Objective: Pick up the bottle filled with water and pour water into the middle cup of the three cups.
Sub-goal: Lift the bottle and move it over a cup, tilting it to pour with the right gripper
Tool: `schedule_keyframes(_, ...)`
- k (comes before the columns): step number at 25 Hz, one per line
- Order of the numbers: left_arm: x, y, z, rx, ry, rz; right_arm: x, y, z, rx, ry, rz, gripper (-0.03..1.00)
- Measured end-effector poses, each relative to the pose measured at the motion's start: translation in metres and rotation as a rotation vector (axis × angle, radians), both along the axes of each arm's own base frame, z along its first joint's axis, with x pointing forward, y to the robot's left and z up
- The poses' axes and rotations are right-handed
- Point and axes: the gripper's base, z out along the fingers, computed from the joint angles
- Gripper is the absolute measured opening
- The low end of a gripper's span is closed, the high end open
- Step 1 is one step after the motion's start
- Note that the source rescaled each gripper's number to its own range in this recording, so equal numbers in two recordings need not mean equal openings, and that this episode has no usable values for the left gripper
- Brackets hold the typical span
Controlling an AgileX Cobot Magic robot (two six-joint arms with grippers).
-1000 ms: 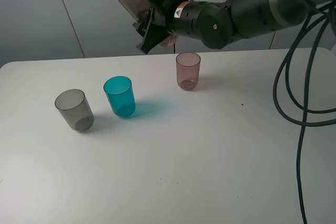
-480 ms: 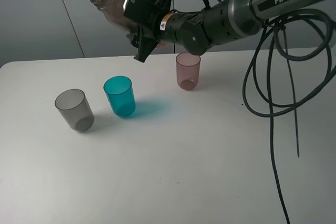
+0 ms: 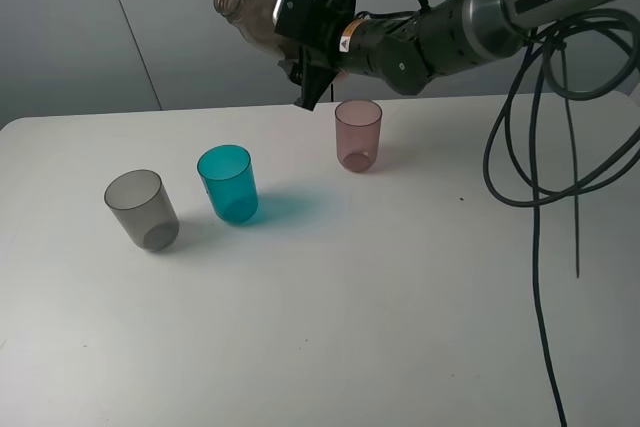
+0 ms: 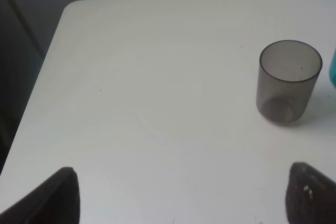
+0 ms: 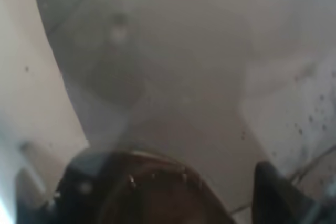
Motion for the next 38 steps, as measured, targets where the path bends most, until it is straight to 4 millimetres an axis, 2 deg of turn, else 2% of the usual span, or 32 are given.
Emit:
schedule_keyframes(16, 0.000, 0.000, 0.000, 0.000, 0.000, 0.000, 0.003, 0.002, -0.022, 0.033, 0.026, -0.002, 0.03)
schedule_keyframes(26, 0.000, 0.000, 0.000, 0.000, 0.000, 0.000, -0.002, 0.009, -0.022, 0.005, 0.007, 0.045, 0.03)
schedule_keyframes(38, 0.000, 0.000, 0.000, 0.000, 0.000, 0.000, -0.006, 0.016, -0.022, -0.146, -0.125, 0.135, 0.03)
